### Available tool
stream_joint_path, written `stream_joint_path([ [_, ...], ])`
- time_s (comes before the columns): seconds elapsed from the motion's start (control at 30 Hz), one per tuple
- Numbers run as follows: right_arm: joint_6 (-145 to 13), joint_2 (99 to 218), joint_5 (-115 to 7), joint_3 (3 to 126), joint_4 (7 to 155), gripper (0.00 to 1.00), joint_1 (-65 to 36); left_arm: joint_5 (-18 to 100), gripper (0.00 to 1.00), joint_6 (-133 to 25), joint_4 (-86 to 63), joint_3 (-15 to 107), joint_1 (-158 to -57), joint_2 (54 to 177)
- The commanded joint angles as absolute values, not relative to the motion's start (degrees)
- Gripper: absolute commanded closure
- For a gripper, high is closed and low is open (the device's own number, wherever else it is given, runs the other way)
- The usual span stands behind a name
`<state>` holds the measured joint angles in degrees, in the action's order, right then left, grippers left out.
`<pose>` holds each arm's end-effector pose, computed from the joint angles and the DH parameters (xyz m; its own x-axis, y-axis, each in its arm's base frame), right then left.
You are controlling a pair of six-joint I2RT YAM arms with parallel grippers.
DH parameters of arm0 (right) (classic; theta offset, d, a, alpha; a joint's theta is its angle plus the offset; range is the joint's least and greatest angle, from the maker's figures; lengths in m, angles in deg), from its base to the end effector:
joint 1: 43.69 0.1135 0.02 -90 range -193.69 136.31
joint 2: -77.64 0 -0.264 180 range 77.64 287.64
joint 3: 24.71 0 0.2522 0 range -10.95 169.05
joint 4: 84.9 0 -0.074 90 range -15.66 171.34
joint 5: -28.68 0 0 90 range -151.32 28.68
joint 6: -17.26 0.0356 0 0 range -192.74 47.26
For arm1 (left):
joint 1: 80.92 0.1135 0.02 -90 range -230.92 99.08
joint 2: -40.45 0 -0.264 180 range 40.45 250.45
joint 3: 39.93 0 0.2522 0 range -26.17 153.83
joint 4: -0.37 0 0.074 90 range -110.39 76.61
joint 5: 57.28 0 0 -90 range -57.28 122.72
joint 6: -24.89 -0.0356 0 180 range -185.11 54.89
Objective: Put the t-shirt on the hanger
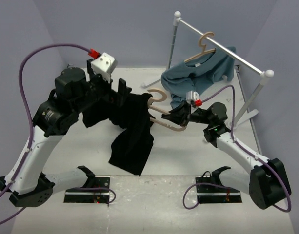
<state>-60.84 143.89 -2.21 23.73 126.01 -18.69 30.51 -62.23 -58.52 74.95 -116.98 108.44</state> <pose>0.2079 0.1307 0.2989 0.0001 0.1168 -0.9932 -0.9959 0.0899 0.0105 0.1630 -0.1170 0.5196 -0.1959 0.0805 -0.9773 0.5486 0.8351 -0.0411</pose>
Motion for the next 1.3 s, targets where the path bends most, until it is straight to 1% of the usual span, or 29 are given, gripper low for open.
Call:
stream_joint_path([
  [0.0,-53.2,139.3,4.9,25.0,133.4,1.00,-23.8,40.8,0.00,-77.9,-51.8,63.0,-116.9,102.1],
  [0.03,-51.4,139.1,9.6,25.6,133.1,1.00,-26.2,46.1,0.00,-81.8,-49.9,59.8,-116.9,99.8],
  [0.1,-50.0,138.7,15.4,26.3,132.8,1.00,-28.5,55.4,0.00,-90.0,-50.7,59.7,-116.9,99.6],
  [0.17,-53.6,137.5,19.2,27.7,127.0,1.00,-29.9,59.9,0.00,-93.1,-50.6,60.9,-116.9,100.4],
  [0.2,-60.8,136.5,19.6,29.0,119.7,1.00,-30.4,60.7,0.00,-93.8,-50.3,62.0,-116.9,101.4],
  [0.23,-70.8,135.2,19.0,30.9,108.5,1.00,-30.4,60.9,0.00,-94.1,-50.2,63.2,-117.0,102.5],
  [0.27,-82.4,134.6,17.2,34.6,92.6,1.00,-30.4,60.9,0.03,-94.1,-50.9,64.4,-116.9,104.0],
  [0.3,-89.7,134.4,16.6,38.1,79.4,1.00,-30.4,61.6,0.05,-94.3,-51.9,65.6,-116.9,105.3],
  [0.33,-92.0,134.6,16.8,40.3,72.9,1.00,-30.5,62.9,0.05,-94.9,-53.2,66.5,-117.0,106.3],
  [0.47,-90.0,134.9,17.2,42.1,73.4,1.00,-31.1,71.2,0.06,-95.8,-57.3,65.2,-117.5,108.8],
  [0.53,-89.9,134.6,16.8,43.3,73.0,1.00,-31.1,76.0,0.09,-96.4,-59.7,63.9,-117.5,109.1],
  [0.6,-89.8,134.6,17.0,44.5,72.1,1.00,-31.1,78.0,0.12,-96.7,-61.1,62.7,-117.6,109.6],
  [0.7,-91.0,134.9,17.5,46.3,69.8,1.00,-31.2,79.6,0.23,-97.0,-61.5,61.8,-117.5,109.8],
  [0.73,-91.4,135.0,17.8,46.9,69.3,1.00,-31.2,80.7,0.27,-97.3,-62.1,62.3,-117.5,110.3],
  [0.77,-91.7,135.0,18.3,47.4,68.8,1.00,-31.1,81.6,0.34,-97.7,-62.9,62.9,-117.5,110.9],
  [0.8,-92.0,135.0,19.1,47.8,68.4,1.00,-31.1,82.0,0.44,-97.9,-63.5,63.5,-117.5,111.6],
  [0.83,-92.3,134.9,20.1,48.0,68.2,1.00,-31.1,81.8,0.59,-97.8,-63.9,64.1,-117.6,112.3],
  [0.87,-92.7,134.7,21.3,48.0,68.2,1.00,-31.1,81.2,0.66,-97.5,-64.0,64.4,-117.5,113.0],
  [0.97,-93.2,133.4,23.3,47.3,69.4,1.00,-31.1,79.5,0.78,-96.5,-63.9,65.0,-117.7,115.2],
  [1.0,-92.9,132.8,23.2,47.1,69.7,1.00,-31.1,79.0,0.98,-96.3,-63.9,65.0,-117.7,115.5],
  [1.07,-92.6,132.7,22.7,47.1,69.6,1.00,-31.1,77.9,1.00,-95.3,-63.1,64.7,-117.6,115.9],
  [1.13,-92.1,132.7,21.1,46.7,70.4,1.00,-31.1,77.1,1.00,-95.4,-62.9,64.7,-117.6,115.8],
  [1.27,-87.3,132.3,20.6,43.8,76.7,1.00,-31.1,75.3,1.00,-94.6,-60.4,63.5,-117.7,113.3],
])
